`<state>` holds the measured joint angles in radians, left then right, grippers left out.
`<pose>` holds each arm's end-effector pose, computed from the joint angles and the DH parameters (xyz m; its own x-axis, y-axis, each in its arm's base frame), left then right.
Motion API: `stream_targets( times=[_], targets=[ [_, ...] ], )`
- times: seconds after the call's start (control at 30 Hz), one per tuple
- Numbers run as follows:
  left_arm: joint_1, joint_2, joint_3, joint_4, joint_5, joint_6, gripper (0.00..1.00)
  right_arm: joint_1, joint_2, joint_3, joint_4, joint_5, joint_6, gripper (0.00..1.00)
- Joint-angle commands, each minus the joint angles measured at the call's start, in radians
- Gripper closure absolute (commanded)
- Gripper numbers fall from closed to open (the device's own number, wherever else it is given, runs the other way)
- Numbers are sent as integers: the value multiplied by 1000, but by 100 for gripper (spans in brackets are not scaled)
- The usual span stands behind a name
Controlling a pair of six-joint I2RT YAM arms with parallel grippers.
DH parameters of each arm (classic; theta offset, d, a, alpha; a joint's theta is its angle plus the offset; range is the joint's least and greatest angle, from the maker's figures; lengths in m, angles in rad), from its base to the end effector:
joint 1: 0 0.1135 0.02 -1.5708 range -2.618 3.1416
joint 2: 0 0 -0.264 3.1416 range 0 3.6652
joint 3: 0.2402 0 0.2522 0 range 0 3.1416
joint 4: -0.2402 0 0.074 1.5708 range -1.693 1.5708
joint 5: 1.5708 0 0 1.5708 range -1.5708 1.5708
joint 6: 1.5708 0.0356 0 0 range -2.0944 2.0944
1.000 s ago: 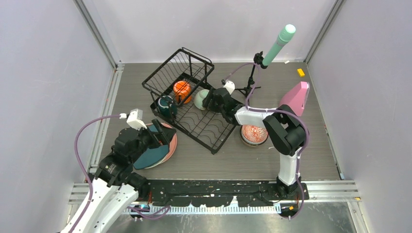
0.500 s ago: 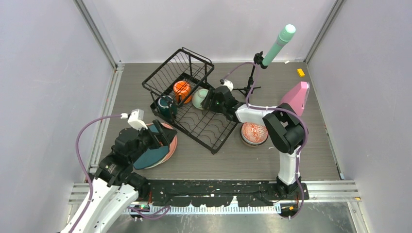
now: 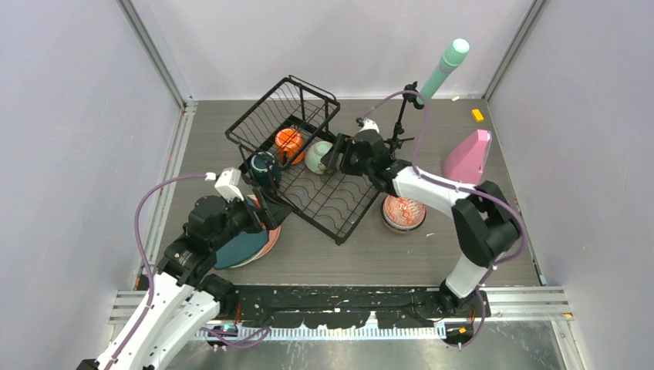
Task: Load the mixed dishes into the dish rack
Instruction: Move the bowl to the dish rack, then pick up the bowl from the center of the board.
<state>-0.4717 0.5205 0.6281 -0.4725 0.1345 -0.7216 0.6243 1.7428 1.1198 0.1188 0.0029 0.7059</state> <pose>0.1138 -0.0634 0.2918 -0.6098 -0.4238 -0.6697 0.2119 0.7271 -0.6530 0.3206 0.2309 0.2265 -0.6762 0.3124 -0.6672 -0.1890 0.8018 0.5669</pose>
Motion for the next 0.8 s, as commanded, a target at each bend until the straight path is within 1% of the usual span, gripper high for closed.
stream_targets(
  times=[0.0,0.1,0.2,0.43,0.47,0.5,0.63,0.67,0.77],
  targets=[
    [1,5,-5,69,43,11,2,-5,-176,-59,-55,11,-21,27],
    [1,0,-5,72,43,14,2,-9,-264,-95,-146,107,-11,28],
    [1,-6,-12,76,44,14,2,-11,-379,-136,-287,204,5,32],
    [1,1,-32,116,77,12,2,-18,-639,-240,-535,562,28,35],
    [1,3,-32,118,80,12,2,-23,-685,-259,-552,588,25,36],
    [1,9,-35,133,89,-5,2,-27,-706,-268,-579,626,14,39],
    [-11,47,-101,299,199,-124,2,-90,-780,-295,-695,636,31,47],
    [-24,58,-100,301,198,-111,2,-123,-782,-294,-716,617,39,48],
    [-91,100,-34,211,135,-37,2,-194,-782,-295,-792,555,73,49]
  ],
)
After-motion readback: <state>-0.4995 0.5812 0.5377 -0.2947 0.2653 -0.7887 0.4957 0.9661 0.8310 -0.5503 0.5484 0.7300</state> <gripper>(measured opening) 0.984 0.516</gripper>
